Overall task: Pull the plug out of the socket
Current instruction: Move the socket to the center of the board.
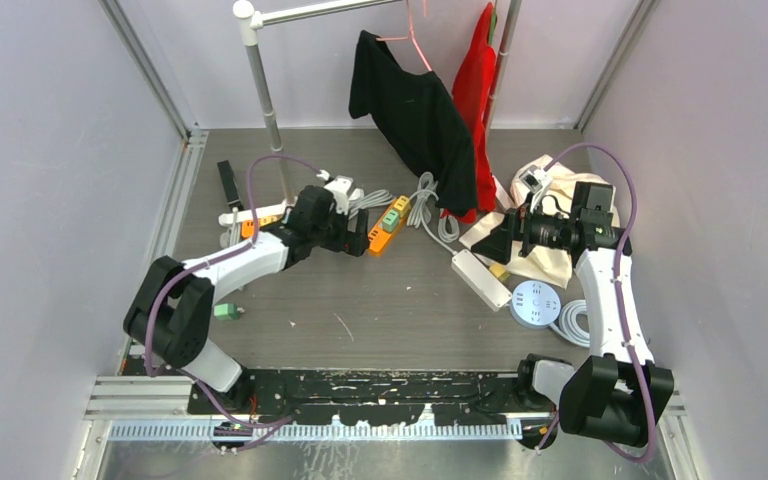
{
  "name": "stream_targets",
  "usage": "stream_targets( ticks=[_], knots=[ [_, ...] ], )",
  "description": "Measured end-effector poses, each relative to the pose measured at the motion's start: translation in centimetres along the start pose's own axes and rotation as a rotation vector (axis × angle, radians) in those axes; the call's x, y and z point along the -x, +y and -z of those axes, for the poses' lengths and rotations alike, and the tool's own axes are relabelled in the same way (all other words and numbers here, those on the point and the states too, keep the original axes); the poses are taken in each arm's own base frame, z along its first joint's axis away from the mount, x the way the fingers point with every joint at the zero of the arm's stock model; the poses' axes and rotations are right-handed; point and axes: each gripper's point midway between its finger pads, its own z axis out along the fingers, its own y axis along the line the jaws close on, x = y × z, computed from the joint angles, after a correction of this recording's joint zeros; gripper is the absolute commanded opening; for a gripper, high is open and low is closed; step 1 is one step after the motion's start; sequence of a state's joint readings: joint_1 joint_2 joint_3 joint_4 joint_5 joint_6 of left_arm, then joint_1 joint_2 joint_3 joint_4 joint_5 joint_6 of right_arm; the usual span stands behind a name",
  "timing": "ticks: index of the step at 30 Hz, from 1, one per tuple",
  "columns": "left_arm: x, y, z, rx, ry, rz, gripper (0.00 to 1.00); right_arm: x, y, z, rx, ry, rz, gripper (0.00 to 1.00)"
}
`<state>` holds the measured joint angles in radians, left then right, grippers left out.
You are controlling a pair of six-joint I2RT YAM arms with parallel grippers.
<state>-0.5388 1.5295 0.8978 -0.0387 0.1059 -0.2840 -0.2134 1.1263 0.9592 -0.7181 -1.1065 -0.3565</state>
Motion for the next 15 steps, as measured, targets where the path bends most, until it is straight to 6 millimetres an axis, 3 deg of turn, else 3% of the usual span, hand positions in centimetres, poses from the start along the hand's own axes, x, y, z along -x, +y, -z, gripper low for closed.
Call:
stream_targets(
  ticks=[15],
  knots=[
    [1.4, -3.8, -3.5, -0.003, 0.045, -0.157, 0.93, 0.1, -0.1, -0.2, 0.003, -0.011, -0.010, 1.00]
  ],
)
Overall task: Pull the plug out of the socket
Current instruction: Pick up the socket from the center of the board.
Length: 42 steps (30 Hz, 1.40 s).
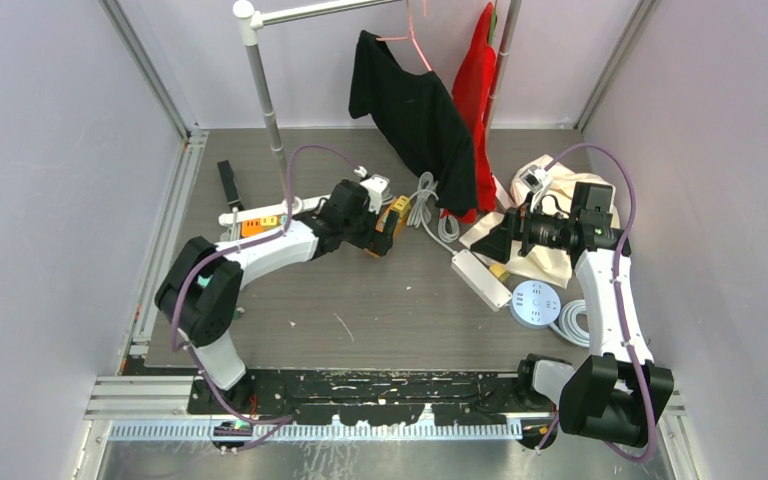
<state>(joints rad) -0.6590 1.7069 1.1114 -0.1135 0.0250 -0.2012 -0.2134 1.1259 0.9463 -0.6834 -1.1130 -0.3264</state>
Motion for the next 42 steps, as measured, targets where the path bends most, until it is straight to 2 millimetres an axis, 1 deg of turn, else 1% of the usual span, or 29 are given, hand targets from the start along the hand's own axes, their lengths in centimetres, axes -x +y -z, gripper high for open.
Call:
stream_targets(
  ticks=[3, 8, 12, 15, 18, 19, 21, 23, 24, 26, 28, 30, 32, 34, 36, 38, 40, 42],
  knots=[
    [-0.1, 0.0, -1.0, 0.013, 0.020, -0.009, 0.93, 0.0, 0.0, 0.0, 0.000, -0.001, -0.001, 1.00],
    [-1.3, 0.6, -2.7, 0.041, 0.077, -0.009, 0.88, 0.0, 0.0, 0.0, -0.001, -0.002, -0.005, 1.00],
    [-1.9, 1.0, -4.1, 0.065, 0.116, -0.010, 0.78, 0.0, 0.1, 0.0, -0.001, -0.003, -0.004, 1.00],
    [-2.1, 1.2, -5.1, 0.075, 0.136, -0.015, 0.67, 0.1, 0.1, 0.0, -0.001, -0.004, -0.003, 1.00],
    [-2.3, 1.3, -6.1, 0.081, 0.159, -0.030, 0.51, 0.0, 0.1, 0.0, -0.001, -0.004, -0.003, 1.00],
    [-2.3, 1.3, -6.3, 0.079, 0.165, -0.032, 0.44, 0.1, 0.1, 0.0, -0.001, -0.004, -0.002, 1.00],
    [-2.3, 1.3, -6.5, 0.081, 0.172, -0.040, 0.24, 0.1, 0.2, 0.1, -0.001, -0.005, -0.001, 1.00],
    [-2.3, 1.2, -6.4, 0.078, 0.176, -0.048, 0.07, 0.1, 0.2, 0.1, -0.001, -0.006, 0.001, 1.00],
    [-2.4, 1.1, -6.4, 0.078, 0.178, -0.046, 0.02, 0.1, 0.3, 0.1, -0.002, -0.006, 0.003, 1.00],
    [-2.3, 1.1, -6.3, 0.078, 0.177, -0.048, 0.00, 0.1, 0.3, 0.2, -0.002, -0.008, 0.006, 1.00],
    [-2.0, 1.1, -5.9, 0.079, 0.175, -0.059, 0.00, 0.2, 0.4, 0.2, -0.002, -0.008, 0.009, 1.00],
    [-1.4, 1.1, -4.9, 0.082, 0.163, -0.070, 0.00, 0.2, 0.4, 0.2, -0.002, -0.009, 0.013, 1.00],
    [-0.4, 1.2, -3.3, 0.087, 0.142, -0.085, 0.00, 0.2, 0.5, 0.3, -0.003, -0.011, 0.017, 1.00],
    [1.3, 1.0, -1.2, 0.086, 0.100, -0.095, 0.00, 0.3, 0.6, 0.3, -0.004, -0.013, 0.023, 1.00],
    [3.5, 0.4, 1.0, 0.072, 0.038, -0.098, 0.00, 0.4, 0.7, 0.4, -0.005, -0.017, 0.032, 1.00],
    [5.3, -0.3, 3.0, 0.048, -0.018, -0.096, 0.00, 0.4, 0.8, 0.5, -0.005, -0.019, 0.040, 1.00],
    [6.4, -1.0, 5.0, 0.014, -0.062, -0.086, 0.00, 0.5, 0.9, 0.5, -0.006, -0.021, 0.048, 1.00],
    [6.2, -1.7, 6.1, -0.008, -0.070, -0.086, 0.00, 0.5, 1.0, 0.6, -0.006, -0.021, 0.052, 1.00]
  ],
)
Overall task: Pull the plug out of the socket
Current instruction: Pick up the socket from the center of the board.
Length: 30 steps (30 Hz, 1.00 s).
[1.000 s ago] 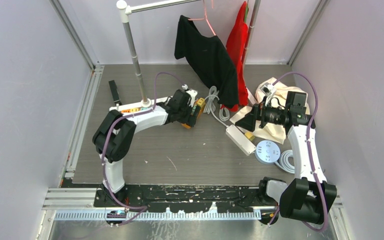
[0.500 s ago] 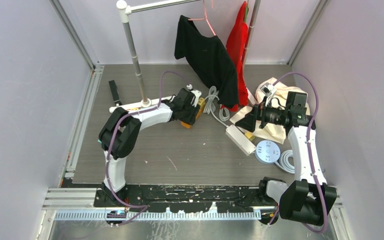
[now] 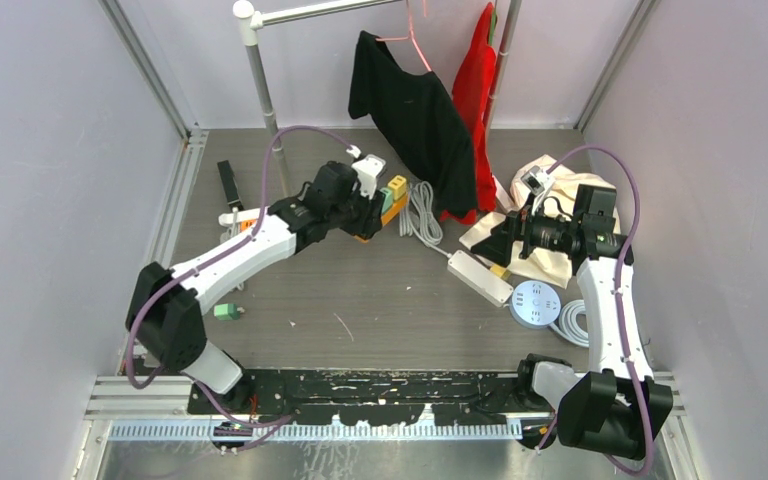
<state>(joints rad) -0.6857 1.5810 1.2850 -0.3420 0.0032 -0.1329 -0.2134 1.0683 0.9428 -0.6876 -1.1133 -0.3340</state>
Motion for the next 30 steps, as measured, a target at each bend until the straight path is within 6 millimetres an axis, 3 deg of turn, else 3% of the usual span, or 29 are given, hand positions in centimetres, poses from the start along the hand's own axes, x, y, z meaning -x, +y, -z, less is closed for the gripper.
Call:
stream_targets(
  ticks=[6, 12, 21, 26, 30],
  knots=[
    [-2.3, -1.5, 2.1, -0.044, 0.024, 0.024, 0.00, 0.0, 0.2, 0.1, 0.005, -0.001, 0.003, 1.00],
    [-1.6, -2.6, 1.4, -0.081, 0.006, 0.093, 0.00, 0.0, 0.3, 0.1, 0.012, -0.001, -0.001, 1.00],
    [3.9, -3.9, -2.8, -0.115, -0.056, 0.164, 0.00, 0.1, 0.5, 0.2, 0.012, -0.008, 0.005, 1.00],
    [7.8, -4.4, -2.0, -0.137, -0.133, 0.160, 0.00, 0.1, 0.6, 0.3, 0.013, -0.010, 0.007, 1.00],
    [8.9, -4.6, -0.1, -0.150, -0.168, 0.160, 0.00, 0.2, 0.8, 0.3, 0.014, -0.011, 0.009, 1.00]
  ],
)
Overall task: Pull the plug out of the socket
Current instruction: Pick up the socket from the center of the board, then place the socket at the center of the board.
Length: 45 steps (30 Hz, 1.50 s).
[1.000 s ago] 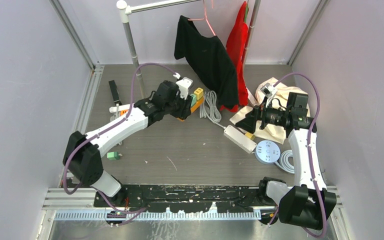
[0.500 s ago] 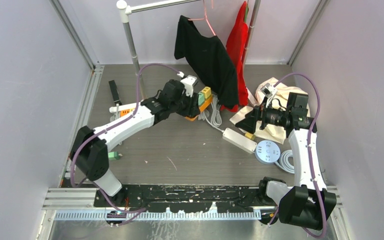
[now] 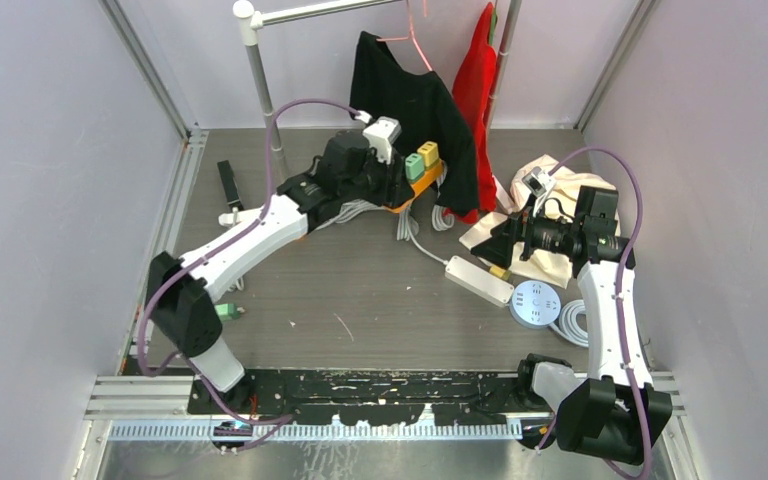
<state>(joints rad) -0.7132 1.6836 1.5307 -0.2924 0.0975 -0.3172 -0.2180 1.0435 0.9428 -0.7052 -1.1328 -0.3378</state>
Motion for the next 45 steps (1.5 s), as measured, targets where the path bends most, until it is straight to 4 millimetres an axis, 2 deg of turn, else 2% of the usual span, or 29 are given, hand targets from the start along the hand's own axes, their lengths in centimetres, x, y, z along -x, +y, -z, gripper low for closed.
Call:
stream_targets(
  ticks=[4, 10, 14, 17, 22, 24, 27, 31, 35, 36, 40, 45],
  knots=[
    [-0.1, -0.6, 3.4, -0.022, -0.020, 0.015, 0.00, 0.1, 0.1, 0.0, 0.002, -0.002, 0.004, 1.00],
    [-2.0, -1.2, 9.7, -0.050, -0.035, 0.021, 0.00, 0.1, 0.1, 0.0, 0.002, -0.002, 0.004, 1.00],
    [-5.2, -1.3, 12.6, -0.079, -0.004, 0.040, 0.00, 0.1, 0.1, 0.0, 0.002, -0.002, 0.004, 1.00],
    [-9.4, -1.0, 13.4, -0.102, 0.059, 0.056, 0.00, 0.1, 0.1, 0.0, 0.003, -0.003, 0.003, 1.00],
    [-17.5, 0.4, 13.4, -0.106, 0.192, 0.095, 0.00, -0.1, 0.1, 0.0, 0.007, -0.001, -0.003, 1.00],
    [-19.3, 0.8, 13.1, -0.104, 0.202, 0.091, 0.00, -0.3, 0.1, -0.1, 0.008, 0.000, -0.006, 1.00],
    [-21.0, 0.6, 12.2, -0.110, 0.208, 0.052, 0.00, -0.4, 0.1, -0.1, 0.010, 0.001, -0.010, 1.00],
    [-23.6, 0.0, 9.8, -0.095, 0.268, -0.065, 0.00, -0.7, 0.1, -0.2, 0.011, 0.004, -0.018, 1.00],
    [-27.6, 1.6, 8.4, -0.011, 0.395, -0.156, 0.00, -0.7, 0.0, -0.2, 0.011, 0.004, -0.018, 1.00],
    [-28.3, 2.2, 8.3, 0.019, 0.416, -0.167, 0.00, -0.7, 0.0, -0.2, 0.011, 0.004, -0.018, 1.00],
    [-28.0, 3.4, 8.3, 0.098, 0.409, -0.193, 0.00, -0.7, 0.0, -0.2, 0.012, 0.004, -0.020, 1.00],
    [-28.3, 5.0, 9.3, 0.203, 0.461, -0.199, 0.00, -0.8, -0.2, -0.3, 0.012, 0.006, -0.025, 1.00]
  ],
)
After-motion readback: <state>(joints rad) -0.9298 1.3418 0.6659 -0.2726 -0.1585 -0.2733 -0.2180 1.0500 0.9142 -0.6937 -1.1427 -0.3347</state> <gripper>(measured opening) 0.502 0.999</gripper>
